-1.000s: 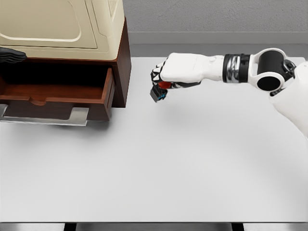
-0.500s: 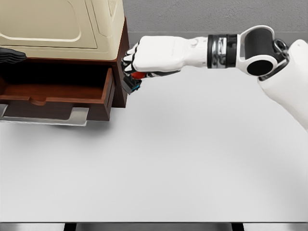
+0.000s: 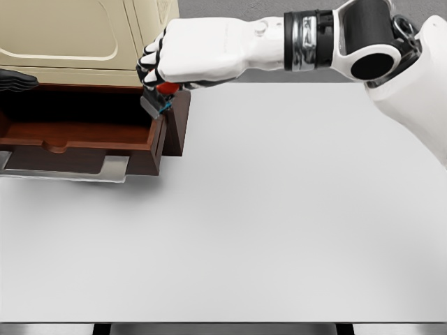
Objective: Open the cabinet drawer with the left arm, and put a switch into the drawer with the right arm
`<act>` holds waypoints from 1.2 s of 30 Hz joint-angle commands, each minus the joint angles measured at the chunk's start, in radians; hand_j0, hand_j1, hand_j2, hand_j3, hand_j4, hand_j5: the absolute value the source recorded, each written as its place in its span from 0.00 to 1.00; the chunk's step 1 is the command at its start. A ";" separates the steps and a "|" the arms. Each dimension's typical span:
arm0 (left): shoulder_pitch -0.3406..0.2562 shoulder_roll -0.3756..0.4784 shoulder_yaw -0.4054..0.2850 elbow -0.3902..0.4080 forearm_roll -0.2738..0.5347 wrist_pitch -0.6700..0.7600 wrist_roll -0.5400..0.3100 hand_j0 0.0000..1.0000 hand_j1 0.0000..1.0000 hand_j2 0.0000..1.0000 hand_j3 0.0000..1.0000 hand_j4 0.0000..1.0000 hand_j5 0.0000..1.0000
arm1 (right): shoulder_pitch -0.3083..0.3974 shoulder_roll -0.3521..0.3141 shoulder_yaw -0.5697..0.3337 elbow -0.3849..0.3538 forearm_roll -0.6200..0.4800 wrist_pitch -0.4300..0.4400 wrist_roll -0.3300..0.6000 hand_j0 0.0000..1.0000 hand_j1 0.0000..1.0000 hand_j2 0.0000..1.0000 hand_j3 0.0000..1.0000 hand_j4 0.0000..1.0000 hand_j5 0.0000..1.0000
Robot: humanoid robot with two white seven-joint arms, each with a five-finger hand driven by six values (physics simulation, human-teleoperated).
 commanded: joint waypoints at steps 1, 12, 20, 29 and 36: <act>0.000 0.001 0.000 0.000 0.007 0.001 0.000 1.00 1.00 1.00 1.00 1.00 1.00 | -0.006 0.047 0.013 0.047 -0.006 0.003 0.000 0.33 0.33 0.33 0.33 0.33 0.33; 0.000 0.004 -0.003 0.000 0.007 0.001 0.000 1.00 1.00 1.00 1.00 1.00 1.00 | -0.089 0.271 0.130 0.309 0.000 0.003 0.000 0.33 0.33 0.33 0.33 0.33 0.33; 0.000 0.004 -0.003 0.017 0.006 0.023 0.000 1.00 1.00 1.00 1.00 1.00 1.00 | -0.120 0.354 0.156 0.492 0.012 0.003 0.000 0.32 0.32 0.32 0.32 0.32 0.32; 0.000 0.001 -0.003 0.038 0.007 0.034 0.000 1.00 1.00 1.00 1.00 1.00 1.00 | -0.133 0.380 0.165 0.544 0.014 0.003 0.000 0.34 0.34 0.34 0.34 0.34 0.34; 0.000 0.001 -0.003 0.034 0.006 0.034 0.000 1.00 1.00 1.00 1.00 1.00 1.00 | -0.135 0.383 0.148 0.542 0.077 0.003 0.000 0.86 0.86 0.86 0.86 0.86 0.86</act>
